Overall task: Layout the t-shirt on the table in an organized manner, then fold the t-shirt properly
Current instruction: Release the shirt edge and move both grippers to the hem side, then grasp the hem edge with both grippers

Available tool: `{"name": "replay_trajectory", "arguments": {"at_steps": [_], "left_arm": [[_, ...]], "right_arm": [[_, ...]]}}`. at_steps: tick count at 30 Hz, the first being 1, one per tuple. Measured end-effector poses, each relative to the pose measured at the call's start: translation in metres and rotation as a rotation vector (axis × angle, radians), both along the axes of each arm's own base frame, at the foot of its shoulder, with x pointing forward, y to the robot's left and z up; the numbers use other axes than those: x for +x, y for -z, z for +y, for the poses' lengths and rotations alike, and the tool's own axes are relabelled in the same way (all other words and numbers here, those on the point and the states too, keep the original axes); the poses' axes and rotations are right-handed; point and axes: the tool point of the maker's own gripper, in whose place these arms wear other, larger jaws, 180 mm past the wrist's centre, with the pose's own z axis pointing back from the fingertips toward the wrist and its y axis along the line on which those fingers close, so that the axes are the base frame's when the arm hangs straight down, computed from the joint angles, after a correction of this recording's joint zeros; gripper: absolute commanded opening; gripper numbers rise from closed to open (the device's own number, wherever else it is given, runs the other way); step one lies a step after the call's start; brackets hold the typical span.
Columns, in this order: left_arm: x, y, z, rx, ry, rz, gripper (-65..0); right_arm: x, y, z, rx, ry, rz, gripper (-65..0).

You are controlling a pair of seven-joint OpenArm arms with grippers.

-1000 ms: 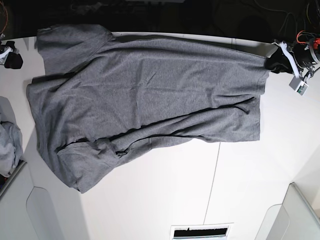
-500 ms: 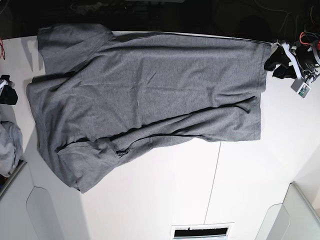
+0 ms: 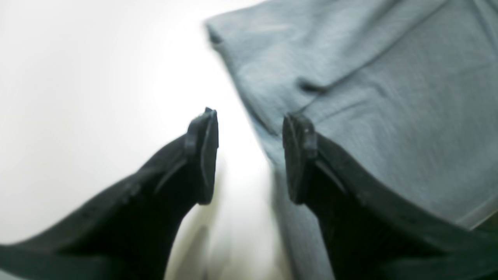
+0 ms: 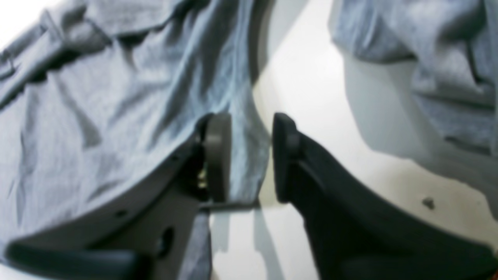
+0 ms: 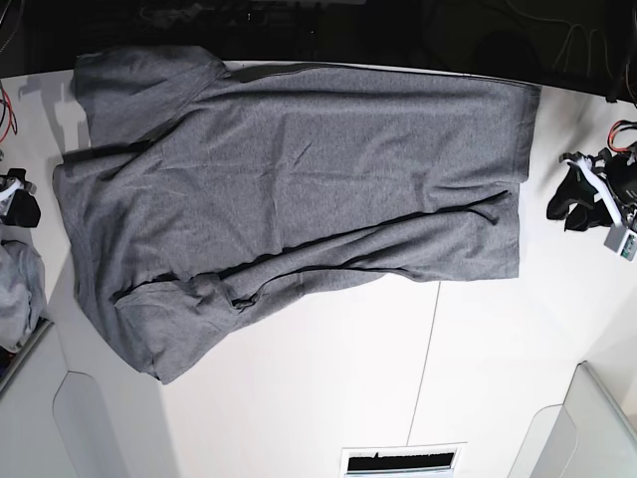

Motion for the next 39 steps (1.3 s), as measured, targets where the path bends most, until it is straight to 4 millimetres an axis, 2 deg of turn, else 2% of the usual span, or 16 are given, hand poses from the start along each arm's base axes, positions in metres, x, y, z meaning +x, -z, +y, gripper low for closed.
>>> {"name": "replay_trajectory", "arguments": {"at_steps": [2, 4, 7, 12, 17, 20, 24, 28, 30, 35, 39], "left_arm": [[0.019, 0.005, 0.008, -0.035, -0.042, -0.010, -35.6], [0.037, 0.007, 0.012, -0.062, -0.069, -0.021, -34.5], [0.058, 0.008, 0.008, -0.094, -0.078, -0.034, -34.4], [0.075, 0.011, -0.013, -0.067, -0.015, -0.028, -34.4], [0.089, 0.023, -0.054, -0.014, 0.098, 0.004, -34.4], [0.091, 0.029, -0.067, 0.007, 0.122, 0.017, -34.4], [0.095, 0.029, -0.070, 0.014, 0.121, 0.012, -34.4], [0.095, 0.038, -0.058, 0.048, 0.069, 0.027, -34.4], [0.091, 0.046, -0.052, 0.053, 0.053, 0.055, -34.4], [0.091, 0.047, -0.051, 0.050, 0.049, 0.059, -34.4], [0.088, 0.049, -0.050, 0.055, 0.050, 0.075, -34.4]], "right_arm": [[0.008, 0.002, 0.001, 0.018, 0.005, -0.001, -38.5], [0.016, 0.005, 0.007, 0.037, -0.005, 0.000, -37.8], [0.029, 0.006, 0.012, 0.047, -0.012, -0.009, -37.8], [0.042, 0.014, 0.019, 0.048, -0.025, 0.011, -37.8], [0.068, 0.004, 0.032, 0.087, -0.022, -0.039, -37.8], [0.074, 0.001, 0.038, 0.101, -0.027, -0.053, -37.9], [0.077, 0.005, 0.052, 0.129, -0.033, -0.054, -37.9], [0.086, 0.007, 0.073, 0.146, -0.056, -0.068, -37.9], [0.086, 0.014, 0.084, 0.123, -0.079, -0.054, -37.9], [0.094, 0.038, 0.107, 0.006, -0.053, -0.013, -37.9], [0.105, 0.037, 0.116, -0.014, -0.029, -0.011, -37.8]]}}
